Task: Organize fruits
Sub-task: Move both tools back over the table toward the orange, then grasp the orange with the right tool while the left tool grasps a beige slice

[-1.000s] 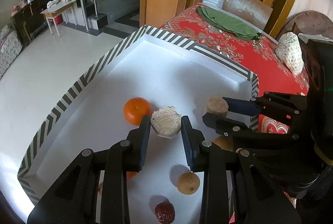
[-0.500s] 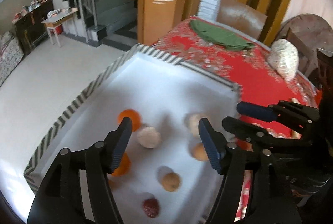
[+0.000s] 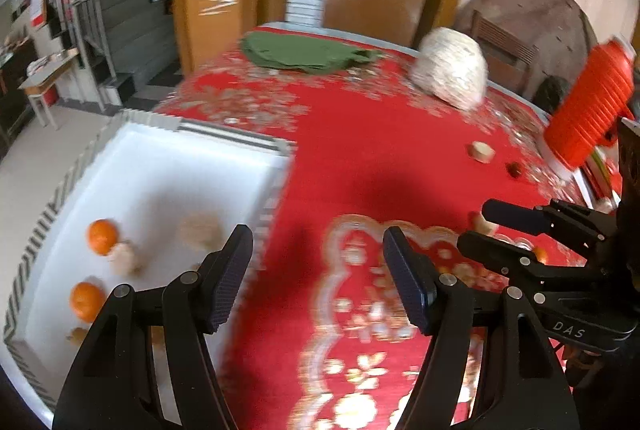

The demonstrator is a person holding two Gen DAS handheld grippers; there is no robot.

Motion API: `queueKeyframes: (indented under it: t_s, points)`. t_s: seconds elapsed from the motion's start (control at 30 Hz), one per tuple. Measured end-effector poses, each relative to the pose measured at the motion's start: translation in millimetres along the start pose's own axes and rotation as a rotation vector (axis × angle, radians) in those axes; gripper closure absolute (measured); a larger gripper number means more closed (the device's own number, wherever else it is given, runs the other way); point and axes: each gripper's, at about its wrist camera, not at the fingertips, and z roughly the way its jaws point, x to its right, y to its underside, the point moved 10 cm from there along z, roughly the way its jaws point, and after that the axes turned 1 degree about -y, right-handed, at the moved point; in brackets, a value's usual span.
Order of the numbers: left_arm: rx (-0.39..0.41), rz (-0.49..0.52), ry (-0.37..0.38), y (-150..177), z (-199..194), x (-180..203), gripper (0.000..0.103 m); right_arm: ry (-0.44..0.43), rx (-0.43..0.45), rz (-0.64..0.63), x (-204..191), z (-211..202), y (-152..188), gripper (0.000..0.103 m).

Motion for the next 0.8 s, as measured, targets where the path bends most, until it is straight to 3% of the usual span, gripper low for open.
queueKeyframes:
  t_s: [0.43,0.8]
  points:
    - [-0.067,0.105,0.105,9,27,84,0.035,0.131,-0.009,0.143,93,-58,70,0.057]
    - [-0.129,0.163,0.168,11,60,130,0.035,0.135,-0.041,0.172,114,-56,100,0.055]
